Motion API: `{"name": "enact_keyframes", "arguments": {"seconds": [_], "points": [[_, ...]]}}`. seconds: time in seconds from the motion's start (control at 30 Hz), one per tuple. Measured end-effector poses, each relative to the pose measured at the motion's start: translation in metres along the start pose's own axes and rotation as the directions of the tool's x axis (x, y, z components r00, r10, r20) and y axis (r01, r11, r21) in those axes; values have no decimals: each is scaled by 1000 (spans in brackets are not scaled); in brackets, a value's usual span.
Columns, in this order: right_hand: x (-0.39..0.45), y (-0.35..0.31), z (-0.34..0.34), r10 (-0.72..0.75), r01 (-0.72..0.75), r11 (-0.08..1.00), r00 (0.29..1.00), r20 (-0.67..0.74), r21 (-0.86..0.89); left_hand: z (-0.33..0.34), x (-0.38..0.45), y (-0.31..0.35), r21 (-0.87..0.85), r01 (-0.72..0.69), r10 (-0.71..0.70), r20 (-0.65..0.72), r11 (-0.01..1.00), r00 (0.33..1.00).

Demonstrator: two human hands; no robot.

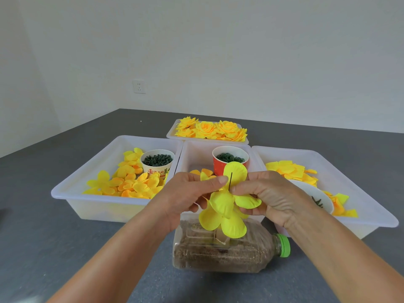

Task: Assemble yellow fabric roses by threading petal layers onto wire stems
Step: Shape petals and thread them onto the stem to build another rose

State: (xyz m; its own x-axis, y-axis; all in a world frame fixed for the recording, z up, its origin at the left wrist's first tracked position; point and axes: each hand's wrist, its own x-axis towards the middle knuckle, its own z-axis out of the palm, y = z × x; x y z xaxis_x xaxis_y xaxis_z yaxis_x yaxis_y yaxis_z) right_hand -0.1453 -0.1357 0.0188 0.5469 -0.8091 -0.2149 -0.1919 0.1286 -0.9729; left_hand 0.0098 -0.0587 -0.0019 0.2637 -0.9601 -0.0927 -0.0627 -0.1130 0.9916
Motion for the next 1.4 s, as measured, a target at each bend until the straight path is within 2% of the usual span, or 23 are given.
{"name": "enact_keyframes", "arguments": {"seconds": [0.17, 0.63, 0.93, 1.4], "points": [[0, 3, 1, 18, -18, 1000, 1000, -25, 7, 5, 2, -3, -41, 49, -51, -60, 998, 997], [8, 17, 1, 124, -123, 991, 992, -7, 49, 7, 6, -10, -35, 118, -119, -30, 992, 992], [8, 22, 2, 113, -110, 992, 993, -46, 66, 7, 8, -13, -16, 135, -135, -21, 991, 991], [11, 23, -1, 178, -177, 981, 984, 1, 77, 5, 8, -15, -29, 182, -182, 3, 983, 983]]}}
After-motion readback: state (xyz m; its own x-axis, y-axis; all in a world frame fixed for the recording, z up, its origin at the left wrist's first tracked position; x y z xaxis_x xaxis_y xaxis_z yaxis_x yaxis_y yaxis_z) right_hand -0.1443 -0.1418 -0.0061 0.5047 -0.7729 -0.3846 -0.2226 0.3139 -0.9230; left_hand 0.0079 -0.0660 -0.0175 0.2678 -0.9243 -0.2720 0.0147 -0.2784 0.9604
